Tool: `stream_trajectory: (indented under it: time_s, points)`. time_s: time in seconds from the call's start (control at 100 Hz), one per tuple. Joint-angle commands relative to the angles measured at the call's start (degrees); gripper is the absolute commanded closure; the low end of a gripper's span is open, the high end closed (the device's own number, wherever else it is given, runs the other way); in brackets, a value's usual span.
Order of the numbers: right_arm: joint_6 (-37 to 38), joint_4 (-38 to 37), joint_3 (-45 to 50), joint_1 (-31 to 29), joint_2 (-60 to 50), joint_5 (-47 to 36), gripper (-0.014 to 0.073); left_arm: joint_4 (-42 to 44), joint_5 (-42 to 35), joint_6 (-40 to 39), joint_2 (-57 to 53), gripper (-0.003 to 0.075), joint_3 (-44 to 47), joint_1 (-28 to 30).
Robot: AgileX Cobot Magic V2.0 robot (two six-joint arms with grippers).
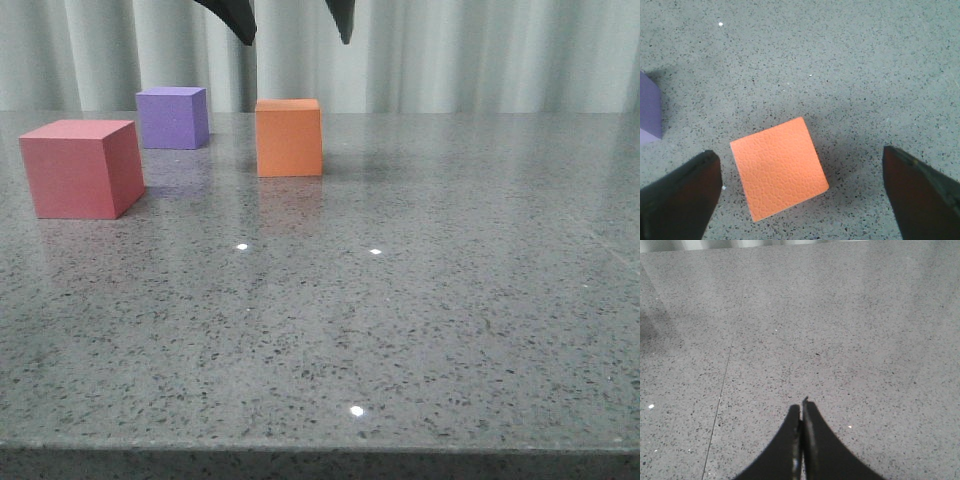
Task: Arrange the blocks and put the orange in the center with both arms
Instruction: 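Lower the left gripper over the orange cube and close on it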
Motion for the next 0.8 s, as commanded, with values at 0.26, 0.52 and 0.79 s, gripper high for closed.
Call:
stream_trajectory:
  time_s: [0.26,0.52,0.79]
  points:
    - [-0.45,-1.48,-1.48,-0.21,-0.11,-4.26,0.0662,6.11,-2.33,-7.77,-2.44,0.0114,-2.0,-0.38]
    - [-0.45,-1.48,-1.48,-0.21,-0.11,-4.31,0.0662,6.1,-2.2,-9.06,0.64,0.0114,-2.0,-0.38]
    - [-0.45,-1.48,-1.48,-0.21,-0.11,-4.31,0.0662,6.36,-2.17,-10.79,2.16,0.0114,-1.87,-0.38]
